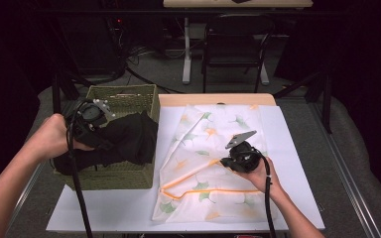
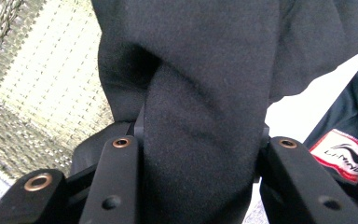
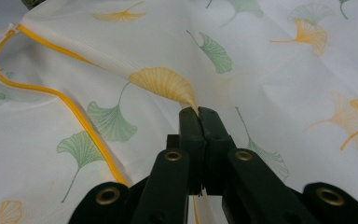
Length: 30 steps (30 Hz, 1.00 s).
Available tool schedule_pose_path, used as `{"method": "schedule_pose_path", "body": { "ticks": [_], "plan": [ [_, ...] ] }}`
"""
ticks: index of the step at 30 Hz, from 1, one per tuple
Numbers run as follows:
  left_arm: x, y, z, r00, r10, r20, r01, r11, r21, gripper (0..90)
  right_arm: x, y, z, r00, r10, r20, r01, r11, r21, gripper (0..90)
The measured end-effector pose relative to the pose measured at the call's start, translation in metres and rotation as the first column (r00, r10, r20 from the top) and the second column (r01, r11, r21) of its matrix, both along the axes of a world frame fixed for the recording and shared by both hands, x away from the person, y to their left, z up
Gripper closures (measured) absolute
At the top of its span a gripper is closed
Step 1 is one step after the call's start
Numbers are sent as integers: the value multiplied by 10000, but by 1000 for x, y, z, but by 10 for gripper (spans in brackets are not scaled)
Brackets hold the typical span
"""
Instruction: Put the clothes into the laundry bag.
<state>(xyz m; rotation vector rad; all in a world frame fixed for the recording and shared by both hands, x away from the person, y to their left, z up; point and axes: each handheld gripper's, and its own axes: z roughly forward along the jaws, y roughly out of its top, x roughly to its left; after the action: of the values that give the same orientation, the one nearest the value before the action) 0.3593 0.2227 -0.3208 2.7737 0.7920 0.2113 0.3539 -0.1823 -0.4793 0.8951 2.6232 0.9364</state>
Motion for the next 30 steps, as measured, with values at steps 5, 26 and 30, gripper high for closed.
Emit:
{"method": "schedule_pose_path", "body": {
  "ticks": [5, 26, 30],
  "plan": [
    [-5, -9, 3, 9999, -112, -49, 111, 9999, -116, 616, 0, 0, 0, 10000, 38, 31, -38, 10000, 3, 897],
    [-25, -34, 10, 9988, -437, -232, 423, 9974, -584, 616, -1, 2, 2, 10000, -34, 81, 34, 10000, -16, 897],
    [-28, -40, 7, 9972, -637, -387, 608, 9956, -719, 616, -1, 2, 2, 9999, -29, 105, 29, 10000, 10, 898]
  ]
}}
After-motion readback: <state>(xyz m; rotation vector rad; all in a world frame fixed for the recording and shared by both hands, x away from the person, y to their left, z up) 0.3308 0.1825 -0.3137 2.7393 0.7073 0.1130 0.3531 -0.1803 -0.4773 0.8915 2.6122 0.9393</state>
